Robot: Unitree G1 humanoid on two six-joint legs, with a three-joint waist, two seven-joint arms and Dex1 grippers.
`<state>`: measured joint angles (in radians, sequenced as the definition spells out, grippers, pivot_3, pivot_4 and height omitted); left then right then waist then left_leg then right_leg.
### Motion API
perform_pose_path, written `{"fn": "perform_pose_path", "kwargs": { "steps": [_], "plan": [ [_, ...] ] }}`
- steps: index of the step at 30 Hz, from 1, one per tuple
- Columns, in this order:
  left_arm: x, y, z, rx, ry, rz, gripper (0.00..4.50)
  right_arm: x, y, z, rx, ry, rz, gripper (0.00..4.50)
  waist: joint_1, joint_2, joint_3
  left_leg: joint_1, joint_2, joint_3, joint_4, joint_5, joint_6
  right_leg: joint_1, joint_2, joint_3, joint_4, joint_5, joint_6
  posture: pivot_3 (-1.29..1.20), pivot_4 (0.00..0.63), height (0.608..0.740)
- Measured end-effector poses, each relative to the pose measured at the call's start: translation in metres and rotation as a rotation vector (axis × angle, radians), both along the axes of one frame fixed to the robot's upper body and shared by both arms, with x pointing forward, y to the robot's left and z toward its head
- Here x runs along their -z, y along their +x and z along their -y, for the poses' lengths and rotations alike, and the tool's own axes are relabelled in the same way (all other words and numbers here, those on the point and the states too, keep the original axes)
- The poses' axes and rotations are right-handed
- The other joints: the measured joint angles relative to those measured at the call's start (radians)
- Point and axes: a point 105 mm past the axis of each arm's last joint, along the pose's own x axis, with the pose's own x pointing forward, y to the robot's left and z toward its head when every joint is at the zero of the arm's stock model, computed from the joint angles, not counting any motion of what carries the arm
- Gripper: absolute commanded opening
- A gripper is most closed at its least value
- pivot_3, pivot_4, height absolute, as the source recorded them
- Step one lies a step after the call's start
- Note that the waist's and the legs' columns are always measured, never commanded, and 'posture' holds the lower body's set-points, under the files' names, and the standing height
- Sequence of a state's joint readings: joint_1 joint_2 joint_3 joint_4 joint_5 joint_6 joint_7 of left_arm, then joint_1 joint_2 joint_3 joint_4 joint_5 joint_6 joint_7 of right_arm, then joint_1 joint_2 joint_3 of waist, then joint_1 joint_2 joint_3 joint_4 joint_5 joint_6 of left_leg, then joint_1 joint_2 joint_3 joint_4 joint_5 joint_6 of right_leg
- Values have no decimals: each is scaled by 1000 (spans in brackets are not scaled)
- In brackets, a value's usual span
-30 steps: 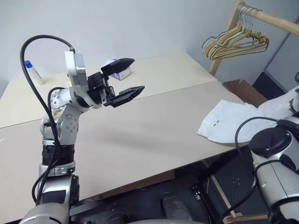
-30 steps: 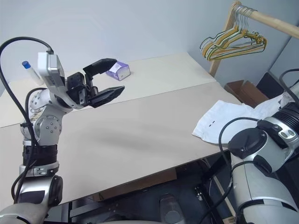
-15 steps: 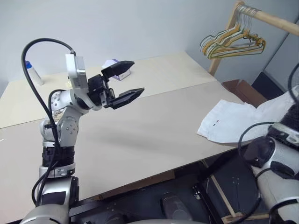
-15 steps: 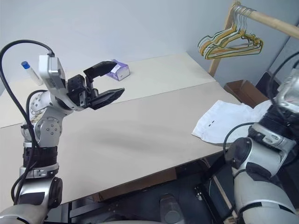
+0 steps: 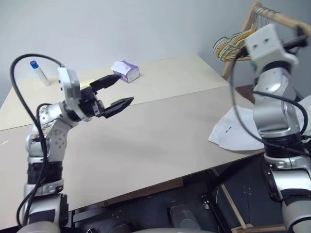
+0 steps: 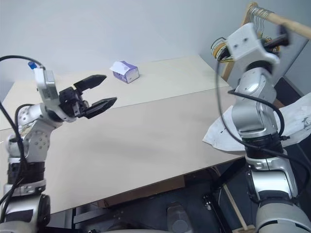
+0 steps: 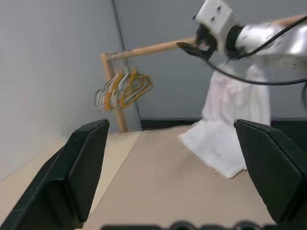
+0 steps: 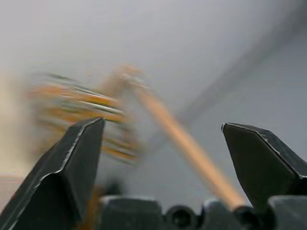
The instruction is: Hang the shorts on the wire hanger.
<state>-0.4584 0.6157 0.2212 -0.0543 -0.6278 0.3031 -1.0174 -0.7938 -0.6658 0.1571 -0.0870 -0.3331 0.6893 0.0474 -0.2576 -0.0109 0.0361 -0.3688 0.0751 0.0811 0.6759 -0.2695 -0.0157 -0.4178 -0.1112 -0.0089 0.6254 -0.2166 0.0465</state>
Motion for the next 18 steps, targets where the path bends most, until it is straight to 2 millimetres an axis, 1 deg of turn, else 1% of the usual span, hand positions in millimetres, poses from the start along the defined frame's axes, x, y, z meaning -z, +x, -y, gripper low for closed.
{"fn": "perform_pose_path", "kwargs": {
  "steps": [1, 2, 4, 6, 8, 10, 12, 15, 18],
  "plan": [
    [12, 2, -11, -72, 18, -41, 4500, 26, 3, -22, -149, 3, -123, 4477, 14, 0, 0, -1, 0, 0, 0, 0, 0, -1, 0, 0, 0, 1, -1, -10, 0, 740],
    [19, 2, -16, -110, 23, -63, 4500, 48, 4, -34, -233, 19, -216, 4477, 32, -1, 1, -1, 0, 0, 1, 0, 0, -1, 0, 0, 0, 1, -2, 9, 0, 740],
    [25, -1, -20, -146, 35, -83, 4500, 71, 1, -51, -352, 32, -331, 4477, 63, -2, 1, -2, 0, 1, 1, 0, 0, -2, 0, 0, 1, 1, -2, 32, 0, 740],
    [30, -4, -25, -187, 52, -98, 4500, 88, -6, -66, -472, 53, -443, 4477, 97, -2, 1, -2, 0, 1, 1, 0, 0, -2, 0, -1, 0, 1, -2, 56, 0, 740],
    [39, -9, -26, -214, 71, -122, 4500, 105, -13, -75, -561, 68, -547, 4477, 140, -2, 1, -2, 0, 2, 1, 0, 0, -2, 0, -2, 0, 1, -3, 87, 0, 740],
    [47, -13, -27, -233, 86, -143, 4500, 121, -18, -79, -596, 43, -629, 4477, 172, -2, 1, -2, 0, 3, 1, 0, 0, -2, 0, -2, 0, 1, -3, 99, 0, 740],
    [52, -15, -29, -248, 97, -157, 4500, 130, -21, -84, -624, 26, -672, 4477, 204, -2, 1, -2, 0, 4, 1, 0, 0, -3, 0, -3, 0, 2, -4, 109, 0, 740],
    [53, -17, -28, -257, 105, -155, 4500, 134, -22, -88, -654, 2, -690, 4477, 242, -3, 1, -3, 0, 4, 1, 0, 0, -3, 0, -3, 0, 2, -5, 120, 0, 740],
    [53, -17, -27, -262, 112, -149, 4500, 135, -21, -87, -652, -15, -689, 4477, 265, -3, 1, -3, 0, 4, 1, 0, 0, -3, 0, -4, 0, 2, -5, 123, 0, 740]
  ]
}}
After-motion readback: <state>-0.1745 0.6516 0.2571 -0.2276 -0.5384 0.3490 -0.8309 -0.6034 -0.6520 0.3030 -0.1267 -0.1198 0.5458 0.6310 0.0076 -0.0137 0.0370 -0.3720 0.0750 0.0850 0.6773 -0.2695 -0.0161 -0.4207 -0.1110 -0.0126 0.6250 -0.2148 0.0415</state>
